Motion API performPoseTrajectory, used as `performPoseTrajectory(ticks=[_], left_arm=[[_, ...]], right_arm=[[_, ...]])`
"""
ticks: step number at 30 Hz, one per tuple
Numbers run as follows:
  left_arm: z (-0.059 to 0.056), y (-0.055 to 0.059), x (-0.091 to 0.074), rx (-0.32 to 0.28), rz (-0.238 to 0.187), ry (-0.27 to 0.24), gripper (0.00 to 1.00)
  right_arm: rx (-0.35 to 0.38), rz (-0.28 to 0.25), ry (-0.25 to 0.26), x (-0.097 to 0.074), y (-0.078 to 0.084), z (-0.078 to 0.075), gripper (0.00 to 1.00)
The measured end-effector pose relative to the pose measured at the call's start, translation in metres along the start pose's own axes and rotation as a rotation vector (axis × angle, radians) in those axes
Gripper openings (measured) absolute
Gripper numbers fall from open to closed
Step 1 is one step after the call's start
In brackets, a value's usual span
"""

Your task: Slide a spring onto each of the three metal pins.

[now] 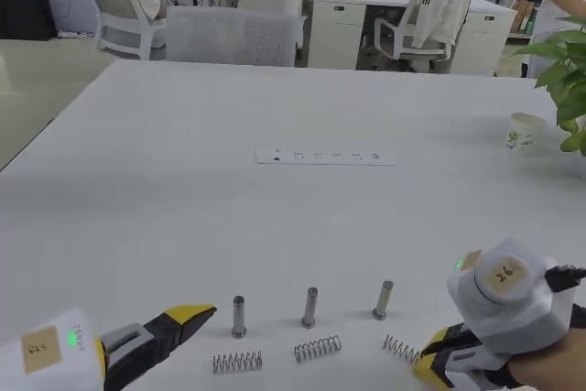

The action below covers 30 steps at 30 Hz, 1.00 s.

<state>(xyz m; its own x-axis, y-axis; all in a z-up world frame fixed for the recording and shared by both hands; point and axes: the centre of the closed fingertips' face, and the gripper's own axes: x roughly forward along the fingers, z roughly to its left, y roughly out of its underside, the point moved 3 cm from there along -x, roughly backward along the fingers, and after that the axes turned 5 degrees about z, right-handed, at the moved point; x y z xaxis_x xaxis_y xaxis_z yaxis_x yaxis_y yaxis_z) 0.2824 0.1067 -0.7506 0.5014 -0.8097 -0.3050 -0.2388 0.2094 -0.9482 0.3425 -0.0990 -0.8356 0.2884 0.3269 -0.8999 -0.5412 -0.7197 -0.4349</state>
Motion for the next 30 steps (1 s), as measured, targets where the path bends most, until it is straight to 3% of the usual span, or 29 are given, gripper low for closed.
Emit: performPoseTrajectory(ticks=[17,30], left_arm=[[0.002,0.002,0.001,0.021,0.015,-0.001,0.82],[0.001,-0.003,0.006,0.031,0.020,0.043,0.76]], right_arm=[[-0.043,-0.037,-0.082,-0.010,-0.014,0.024,0.07],[-0.119,-0.041,-0.127,-0.019,-0.022,0.035,0.07]])
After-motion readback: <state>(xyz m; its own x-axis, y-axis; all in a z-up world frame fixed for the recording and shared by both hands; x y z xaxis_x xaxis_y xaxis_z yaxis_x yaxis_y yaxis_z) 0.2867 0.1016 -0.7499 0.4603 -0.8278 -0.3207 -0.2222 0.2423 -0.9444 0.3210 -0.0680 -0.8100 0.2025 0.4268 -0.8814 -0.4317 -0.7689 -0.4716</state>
